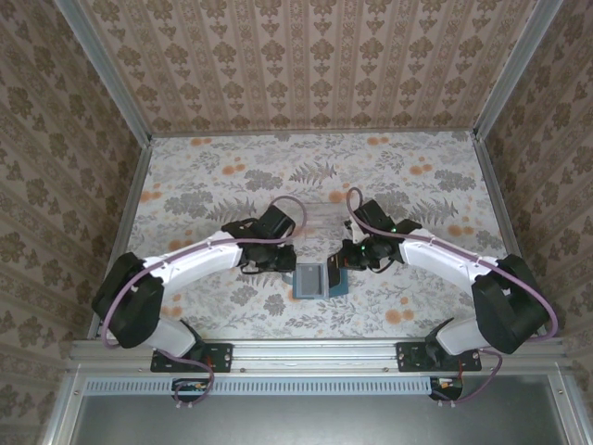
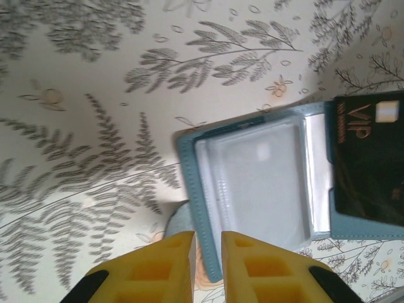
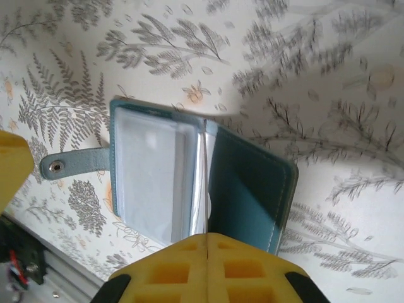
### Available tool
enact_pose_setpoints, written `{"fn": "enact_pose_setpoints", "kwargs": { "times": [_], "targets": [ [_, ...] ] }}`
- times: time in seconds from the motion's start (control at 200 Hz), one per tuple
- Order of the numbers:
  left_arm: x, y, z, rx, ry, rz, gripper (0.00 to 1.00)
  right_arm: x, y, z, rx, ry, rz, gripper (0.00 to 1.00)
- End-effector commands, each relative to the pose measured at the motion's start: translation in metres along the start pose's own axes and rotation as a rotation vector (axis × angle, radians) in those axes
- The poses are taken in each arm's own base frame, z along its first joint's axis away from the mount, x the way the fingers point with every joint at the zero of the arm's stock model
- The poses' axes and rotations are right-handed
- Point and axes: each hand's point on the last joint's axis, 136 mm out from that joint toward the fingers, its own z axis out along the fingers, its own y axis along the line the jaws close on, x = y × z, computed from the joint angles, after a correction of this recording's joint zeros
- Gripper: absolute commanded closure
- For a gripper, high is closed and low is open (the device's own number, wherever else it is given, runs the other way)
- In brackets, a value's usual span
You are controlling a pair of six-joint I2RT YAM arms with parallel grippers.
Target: Take the credit cards out of the card holder
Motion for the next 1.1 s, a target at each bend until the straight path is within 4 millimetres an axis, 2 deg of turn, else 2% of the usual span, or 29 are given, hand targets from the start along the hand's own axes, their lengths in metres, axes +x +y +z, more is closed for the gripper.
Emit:
{"fn": "enact_pose_setpoints", "kwargs": {
  "times": [0.0,0.155,0.285,0.49,0.71,1.095],
  "targets": [
    [-0.001,0.015,-0.009,-0.008,-0.03,-0.032,0.81,-0.013,0.004,-0.02,0.058,-0.037,-0.153,0.97],
    [0.002,0.031,-0.014,0.007,-0.046,-0.073,0.8,-0.037,0.01,-0.034,0.121,-0.075,-0.332,1.0],
    [0.004,0.036,-0.016,0.032,-0.06,-0.089,0.79,-0.055,0.017,-0.044,0.175,-0.066,-0.535,1.0],
    [0.005,0.039,-0.017,0.046,-0.067,-0.104,0.76,-0.069,0.028,-0.047,0.185,-0.003,-0.924,1.0],
    [0.001,0.042,-0.012,0.048,-0.074,-0.114,0.75,-0.074,0.027,-0.043,0.192,0.124,-1.298,1.0],
    [-0.006,0.058,-0.011,0.048,-0.082,-0.159,0.75,-0.095,0.029,-0.026,0.146,0.334,-1.451,1.0]
  ]
}}
